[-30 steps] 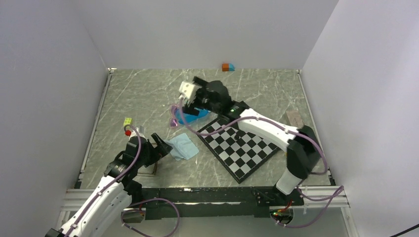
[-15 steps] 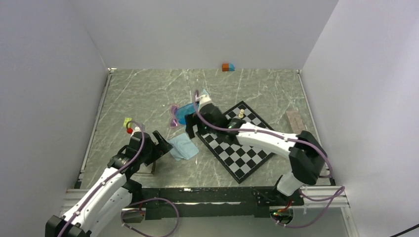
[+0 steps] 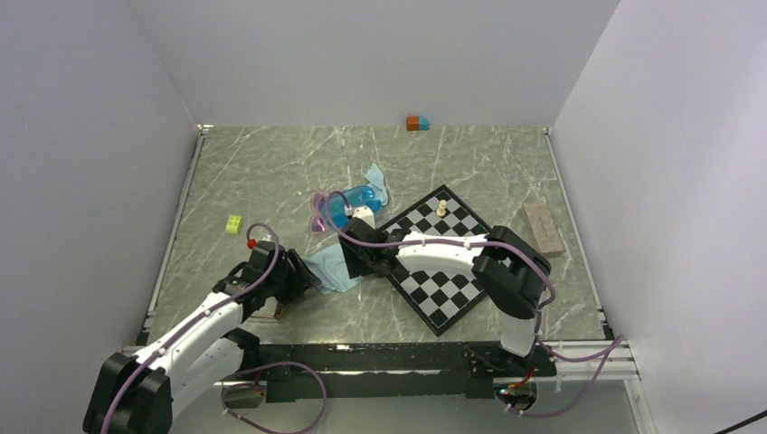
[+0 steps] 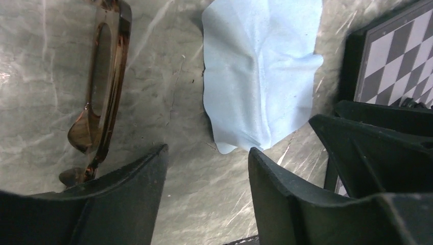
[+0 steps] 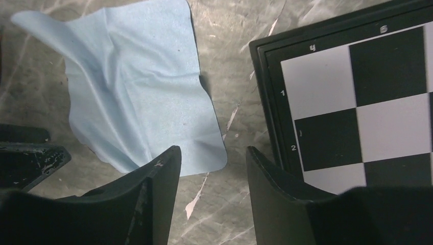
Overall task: Organize the sunglasses
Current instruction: Pick up the corner of the glasses cleaning cloth from the center of the board.
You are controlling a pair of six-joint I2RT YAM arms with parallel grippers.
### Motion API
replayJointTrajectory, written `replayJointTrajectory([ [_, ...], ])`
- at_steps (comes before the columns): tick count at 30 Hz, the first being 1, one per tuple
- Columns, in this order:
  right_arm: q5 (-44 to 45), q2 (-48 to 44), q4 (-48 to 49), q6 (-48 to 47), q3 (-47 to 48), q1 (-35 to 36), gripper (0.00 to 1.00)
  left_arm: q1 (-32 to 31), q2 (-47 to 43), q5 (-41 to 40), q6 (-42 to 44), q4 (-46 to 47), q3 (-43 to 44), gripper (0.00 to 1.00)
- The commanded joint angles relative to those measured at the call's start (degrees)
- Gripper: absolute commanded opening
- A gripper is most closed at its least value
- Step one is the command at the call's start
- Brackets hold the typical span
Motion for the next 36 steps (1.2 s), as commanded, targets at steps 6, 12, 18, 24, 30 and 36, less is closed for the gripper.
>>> replayJointTrajectory([
  [6, -3.61, 2.11, 0.77, 1.3, -0.28, 1.16, 0.53, -1.51, 9.26, 0.05, -0.29, 5.95, 1.55, 0.58],
  [12, -4.5, 4.01, 1.13, 0.8, 0.54, 1.87, 0.47, -2.45, 17.11, 0.4, 0.12, 8.42, 4.22, 0.39],
  [18, -5.48, 4.93, 3.03, -0.48, 1.07, 2.12, 0.14, -3.46, 20.15, 1.2, 1.75, 9.09, 5.87, 0.0],
  [24, -5.02, 1.37, 4.75, -1.34, 1.53, 2.41, 0.0, -4.33, 14.36, -1.21, 3.34, 4.23, 8.39, 0.0],
  [30, -4.08, -4.36, 0.65, -1.99, 3.8, 2.41, 0.0, -4.52, 4.7, -2.89, 5.19, -4.28, 12.52, 0.0],
  [36, -1.09, -7.05, -2.94, -3.13, 9.76, 2.41, 0.0, -4.52, 4.72, -4.59, 8.02, -10.5, 21.65, 0.0],
])
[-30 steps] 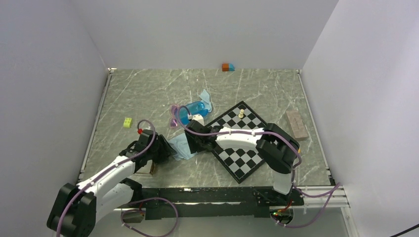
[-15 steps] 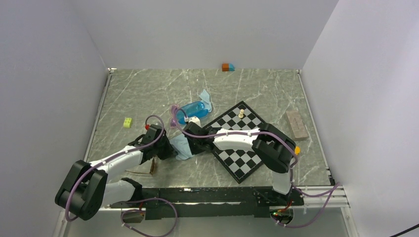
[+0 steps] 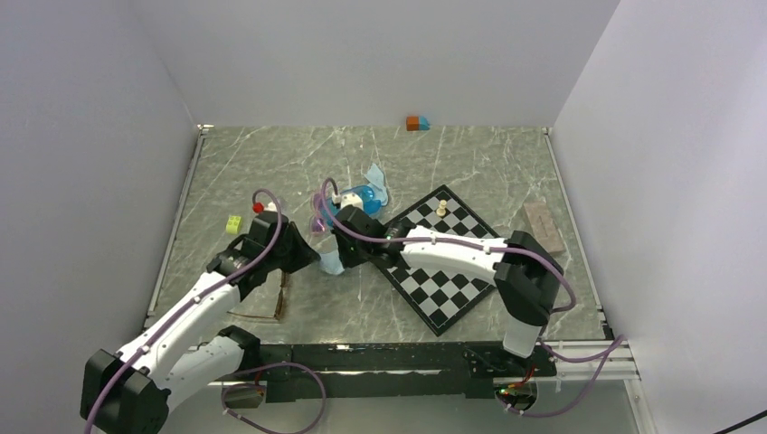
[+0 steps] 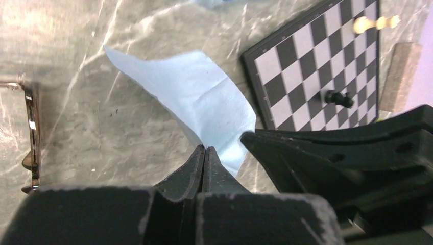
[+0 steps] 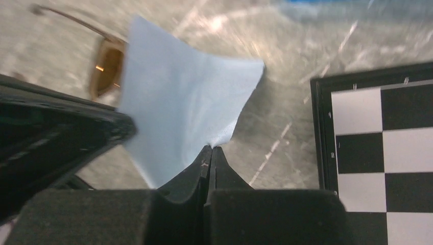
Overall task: Organize the sunglasses
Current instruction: Pick up the corner of the glasses cleaning cloth from the center of the board, then put down the glasses cleaning cloth at the center of the board.
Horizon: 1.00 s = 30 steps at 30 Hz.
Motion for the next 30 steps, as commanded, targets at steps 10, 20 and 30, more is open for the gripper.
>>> replayJointTrajectory([
  [10, 3.11, -7.95, -4.43, 1.68, -1.06, 0.47, 0.0, -0.26, 5.88, 2.68, 4.48, -6.31, 6.65, 0.0],
  [20, -6.7, -10.1, -10.93, 8.91, -13.93, 4.99, 0.29, -2.19, 4.23, 10.92, 3.75, -7.35, -7.37, 0.43],
  [30, 5.48, -16.58, -6.73, 2.14, -12.07, 5.03, 0.62, -2.55, 0.82, 2.42, 5.32, -12.12, 1.43, 0.74],
])
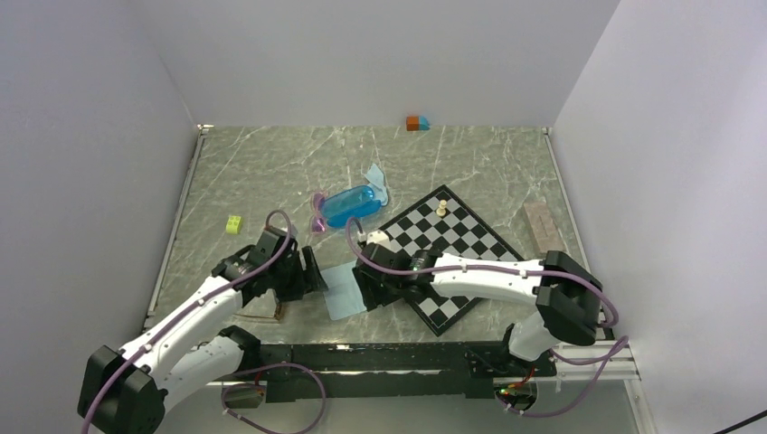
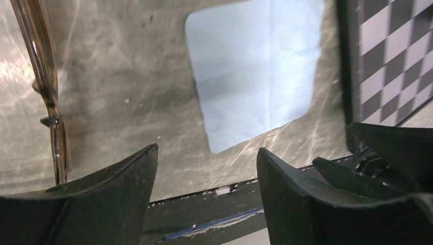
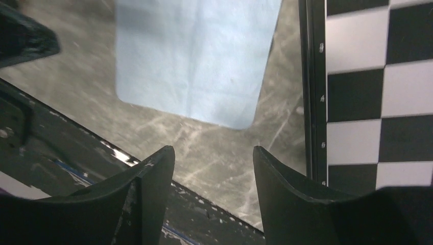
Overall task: Organize the sunglasses
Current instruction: Put down the glasses cleaning cloth at the center of the board, then pick up the corner of the glasses cleaning cloth from the center of the board.
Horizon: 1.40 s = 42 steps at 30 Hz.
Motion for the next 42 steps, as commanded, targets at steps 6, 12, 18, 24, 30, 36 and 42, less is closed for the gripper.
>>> replayJointTrajectory([
  [6, 5.74, -4.23, 8.99, -8.58, 1.24, -2.82, 0.63, -1.22, 2.07, -0.86, 1.05, 2.42, 2.48, 0.69],
  [12, 0.06, -1.42, 16.97, -10.67, 0.12, -6.85, 0.62, -0.92, 6.52, -12.08, 1.96, 4.57, 5.95, 0.68],
  [18, -1.25, 6.15, 18.2, -10.97, 4.41, -10.21, 0.54, -0.01, 18.54, -10.64, 4.45, 10.56, 9.64, 0.54],
  [24, 0.07, 12.85, 17.83, -12.67, 8.33, -11.82, 0.48, 1.32, 27.34, -8.25, 4.88, 14.39, 11.43, 0.39],
  [30, 0.62, 15.89, 18.77, -13.1, 9.85, -11.83, 0.46, 1.36, 30.92, -6.55, 4.73, 15.55, 11.32, 0.31],
  [36, -0.11, 17.88, 19.03, -12.52, 10.05, -11.83, 0.45, 1.33, 32.44, -6.82, 4.88, 15.22, 10.13, 0.26],
  [42, 0.81, 18.55, 19.39, -11.8, 9.96, -11.78, 0.44, 1.36, 32.73, -6.75, 4.49, 14.99, 8.92, 0.0],
])
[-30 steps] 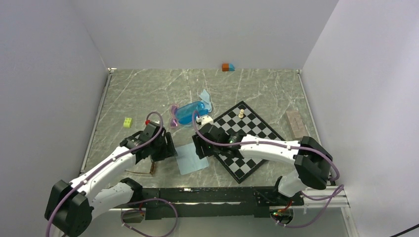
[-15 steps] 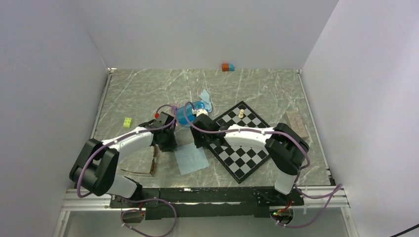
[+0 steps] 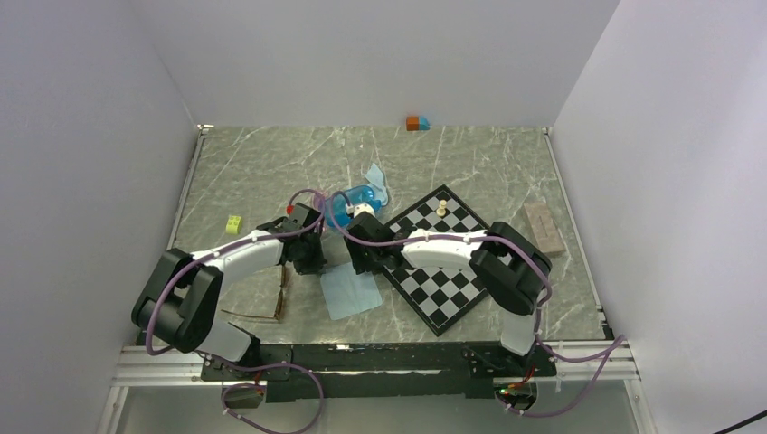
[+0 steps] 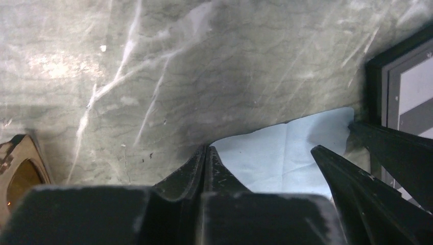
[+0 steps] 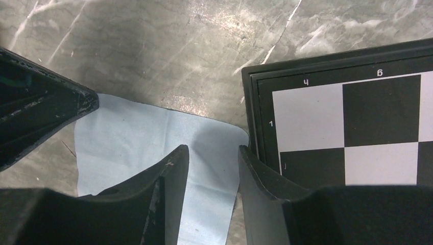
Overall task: Organize the sunglasses
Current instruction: Pick up the corner of the glasses cleaning cloth from the center of the board.
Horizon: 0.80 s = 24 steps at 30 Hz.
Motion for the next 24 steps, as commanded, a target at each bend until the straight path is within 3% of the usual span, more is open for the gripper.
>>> replayJointTrajectory([
  [1, 1.63, 0.66, 1.17, 0.52, 1.61, -0.23, 0.44, -0.06, 1.2, 0.27, 0.2, -0.09, -1.79, 0.0],
  [14, 1.74, 1.82, 2.49, -1.79, 3.56, -0.22, 0.44, 0.04, -10.3, -4.92, 0.3, -0.78, -4.88, 0.0],
  [24, 1.2, 5.21, 5.53, -5.74, 5.93, -0.22, 0.4, 0.17, -9.05, -3.52, 1.29, -0.41, -3.94, 0.0],
])
